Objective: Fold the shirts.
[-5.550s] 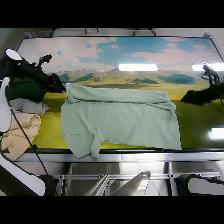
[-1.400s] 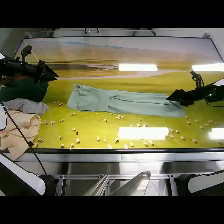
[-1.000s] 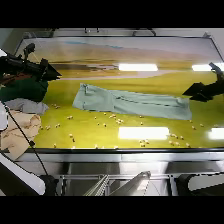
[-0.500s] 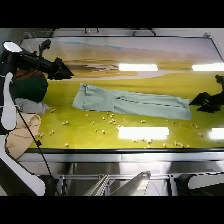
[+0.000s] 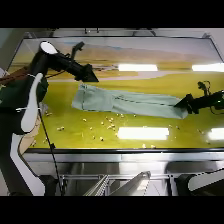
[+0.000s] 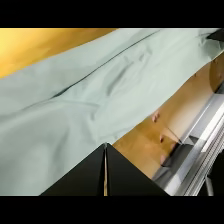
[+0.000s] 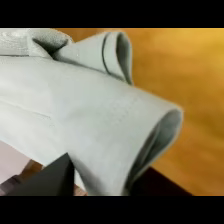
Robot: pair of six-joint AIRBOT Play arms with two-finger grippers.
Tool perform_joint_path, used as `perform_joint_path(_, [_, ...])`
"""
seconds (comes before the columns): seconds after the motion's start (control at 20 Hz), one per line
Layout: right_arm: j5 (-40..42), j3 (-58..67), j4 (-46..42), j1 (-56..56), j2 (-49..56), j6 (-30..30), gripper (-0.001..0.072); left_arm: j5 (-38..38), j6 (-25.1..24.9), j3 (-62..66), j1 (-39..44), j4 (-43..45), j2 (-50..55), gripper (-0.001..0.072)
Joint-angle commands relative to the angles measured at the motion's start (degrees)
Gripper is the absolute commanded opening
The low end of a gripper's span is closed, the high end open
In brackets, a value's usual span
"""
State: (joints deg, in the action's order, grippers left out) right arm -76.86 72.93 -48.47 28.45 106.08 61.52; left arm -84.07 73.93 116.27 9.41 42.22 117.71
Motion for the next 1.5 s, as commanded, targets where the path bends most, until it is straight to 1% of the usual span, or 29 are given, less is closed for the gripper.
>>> perform_joint_path(0.0, [1.4, 0.9, 4.9, -2.3, 0.7, -3.1, 0.0024, 7.0, -0.7, 0.0, 7.4, 0.3, 3.3, 0.0011])
perform_joint_path(0.1, [-1.0, 3.5, 5.0, -2.2, 0.4, -3.2, 0.0017, 9.9, -0.7, 0.0, 11.3, 0.3, 6.1, 0.0011])
perform_joint_path(0.25, [-7.9, 10.3, 4.8, -1.5, -0.5, -3.0, 0.0018, 15.7, 0.0, 0.0, 15.8, 0.3, 9.6, 0.0010])
perform_joint_path(0.45, [-18.2, 22.2, 5.6, -1.3, -1.6, -0.7, 0.0017, 29.0, 5.2, 0.0, 19.7, 0.2, 11.0, 0.0010])
perform_joint_path(0.55, [-21.2, 26.1, 9.8, -1.5, -2.4, 0.2, 0.0017, 32.7, 7.2, 0.0, 21.2, 0.4, 11.1, 0.0009])
perform_joint_path(0.75, [-24.6, 27.6, 23.3, -2.3, -4.8, 0.2, 0.0018, 33.8, 11.8, 0.1, 22.2, 0.0, 13.3, 0.0009])
perform_joint_path(0.85, [-25.2, 27.6, 24.5, -3.5, -5.6, 1.1, 0.0018, 34.1, 12.1, 0.0, 22.3, -1.4, 13.9, 0.0010])
perform_joint_path(0.9, [-25.3, 27.6, 24.5, -4.4, -5.6, 1.9, 0.0018, 34.2, 12.0, 0.1, 22.3, -3.5, 13.9, 0.0010])
perform_joint_path(0.95, [-25.4, 27.6, 24.5, -5.7, -5.6, 2.4, 0.0018, 34.2, 10.9, 0.1, 22.2, -7.9, 13.5, 0.0012])
perform_joint_path(1.0, [-25.2, 27.6, 24.5, -7.2, -5.6, 2.9, 0.0018, 33.3, 8.1, 0.1, 21.7, -13.1, 12.7, 0.0012])
perform_joint_path(1.05, [-24.5, 27.6, 24.5, -9.1, -5.6, 3.4, 0.0018, 30.7, 4.3, 0.1, 20.7, -20.0, 11.2, 0.0012])
perform_joint_path(1.15, [-22.1, 27.6, 24.5, -13.9, -5.6, 4.6, 0.0018, 22.2, -3.4, 0.1, 17.4, -33.1, 6.8, 0.0011])
perform_joint_path(1.2, [-19.8, 27.6, 24.5, -17.0, -5.6, 5.4, 0.0018, 17.1, -5.8, 0.1, 15.2, -37.8, 4.0, 0.0010])
perform_joint_path(1.25, [-17.1, 27.6, 24.2, -20.1, -5.6, 5.9, 0.0018, 11.7, -6.9, 0.1, 12.5, -40.9, 0.7, 0.0010])
perform_joint_path(1.3, [-13.6, 27.6, 23.3, -23.7, -5.5, 6.3, 0.0018, 7.8, -7.0, 0.0, 9.6, -41.9, -2.6, 0.0010])
perform_joint_path(1.4, [-5.3, 27.6, 20.8, -31.6, -5.0, 7.1, 0.0018, 2.9, -7.0, 0.0, 3.0, -41.9, -9.6, 0.0010])
perform_joint_path(1.45, [-0.5, 27.6, 18.8, -35.6, -4.3, 7.5, 0.0018, 2.0, -7.0, 0.0, -0.2, -41.8, -12.8, 0.0010])
